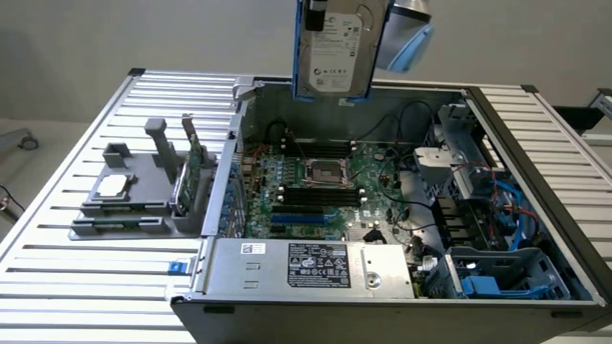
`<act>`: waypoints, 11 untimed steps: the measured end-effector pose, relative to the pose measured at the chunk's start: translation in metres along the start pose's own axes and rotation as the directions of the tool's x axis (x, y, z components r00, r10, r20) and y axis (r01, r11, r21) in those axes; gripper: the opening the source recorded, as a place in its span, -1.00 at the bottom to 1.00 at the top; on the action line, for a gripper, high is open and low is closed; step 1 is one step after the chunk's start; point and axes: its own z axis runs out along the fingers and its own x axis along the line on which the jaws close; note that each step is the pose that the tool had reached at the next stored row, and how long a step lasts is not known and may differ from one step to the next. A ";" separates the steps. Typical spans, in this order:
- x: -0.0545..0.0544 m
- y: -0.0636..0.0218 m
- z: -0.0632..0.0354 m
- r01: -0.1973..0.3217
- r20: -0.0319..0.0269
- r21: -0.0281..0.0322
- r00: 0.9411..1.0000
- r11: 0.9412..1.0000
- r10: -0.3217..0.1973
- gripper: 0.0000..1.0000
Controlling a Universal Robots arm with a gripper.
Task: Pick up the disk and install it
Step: 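Pick up the disk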
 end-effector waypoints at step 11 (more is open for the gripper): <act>0.018 -0.0489 -0.0022 0.000 0.001 0.000 1.000 1.000 0.000 -0.35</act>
